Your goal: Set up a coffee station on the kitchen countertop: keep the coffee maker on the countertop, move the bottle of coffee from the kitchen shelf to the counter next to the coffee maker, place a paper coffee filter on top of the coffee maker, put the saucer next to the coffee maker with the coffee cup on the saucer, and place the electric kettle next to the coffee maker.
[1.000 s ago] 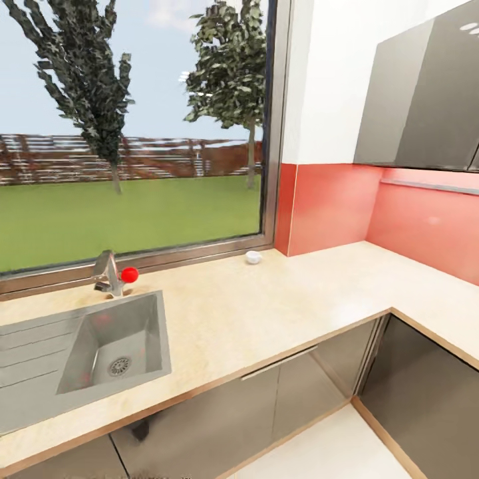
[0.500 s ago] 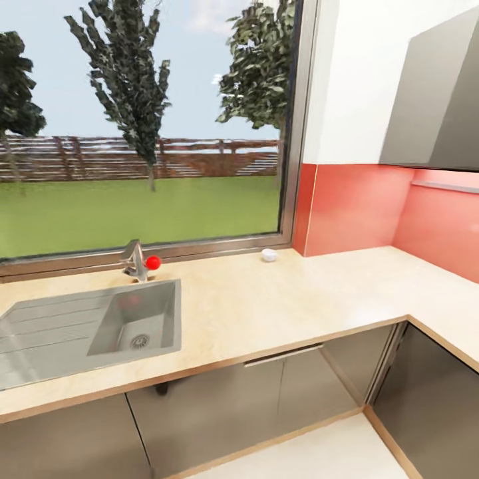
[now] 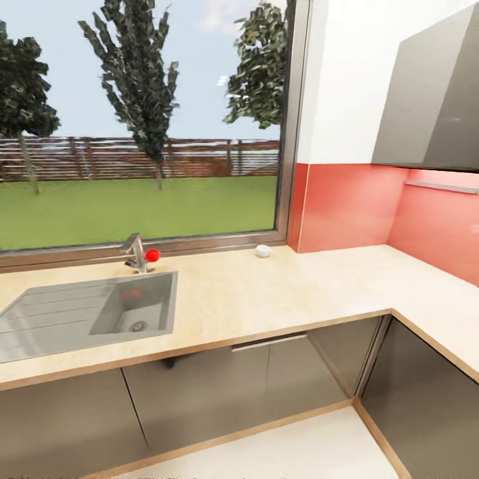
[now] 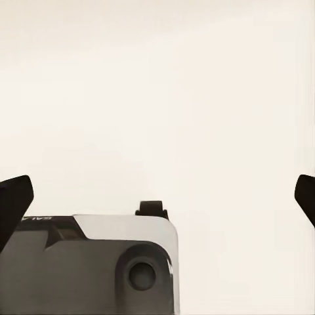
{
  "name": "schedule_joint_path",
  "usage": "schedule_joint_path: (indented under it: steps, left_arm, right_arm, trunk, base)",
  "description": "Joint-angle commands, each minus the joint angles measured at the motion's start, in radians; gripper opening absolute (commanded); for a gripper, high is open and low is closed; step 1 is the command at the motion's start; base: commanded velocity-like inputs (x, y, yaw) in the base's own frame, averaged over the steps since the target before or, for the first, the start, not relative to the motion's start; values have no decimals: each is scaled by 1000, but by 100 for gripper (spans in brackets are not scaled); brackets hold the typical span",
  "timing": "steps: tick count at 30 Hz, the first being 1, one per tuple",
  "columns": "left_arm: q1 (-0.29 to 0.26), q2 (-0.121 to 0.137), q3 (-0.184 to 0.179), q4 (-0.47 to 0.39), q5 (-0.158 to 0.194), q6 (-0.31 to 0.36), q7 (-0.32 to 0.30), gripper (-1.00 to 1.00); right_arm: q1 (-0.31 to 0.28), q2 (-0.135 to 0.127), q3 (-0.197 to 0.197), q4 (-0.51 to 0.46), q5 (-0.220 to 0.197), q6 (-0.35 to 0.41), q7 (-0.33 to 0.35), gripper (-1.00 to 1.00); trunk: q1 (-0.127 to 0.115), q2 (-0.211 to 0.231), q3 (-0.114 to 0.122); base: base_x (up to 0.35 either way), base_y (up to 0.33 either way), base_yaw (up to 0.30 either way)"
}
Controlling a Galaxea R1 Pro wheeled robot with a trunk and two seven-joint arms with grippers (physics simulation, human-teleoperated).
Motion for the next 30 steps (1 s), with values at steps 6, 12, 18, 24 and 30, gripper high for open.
schedule_joint_path:
  steps: [6, 12, 18, 24, 30]
  left_arm:
    - [0, -1, 7, -2, -9, 0, 0, 100]
    - [0, 3, 12, -2, -10, 1, 2, 100]
    - [0, 11, 12, -2, -7, 1, 2, 100]
    - [0, 19, 49, -1, 13, -2, 2, 100]
    - [0, 17, 50, -1, 14, -2, 1, 100]
  right_arm:
    - [-1, 1, 7, 0, -10, -4, 0, 100]
    - [-1, 4, 1, -2, -14, 0, 4, 100]
    - [-1, 16, 5, -2, -13, -2, 7, 100]
    - [-1, 22, 7, -280, -11, -36, -1, 100]
    - [-2, 50, 6, -420, -16, -186, -2, 100]
  trunk:
    - [0, -1, -2]
    - [0, -1, -2]
    - [0, -1, -2]
    - [0, -1, -2]
    - [0, -1, -2]
  base:
    - [-62, -264, 0]
    - [-68, -263, 0]
    - [-253, -165, 0]
    - [-36, -19, 0]
    - [0, 0, 0]
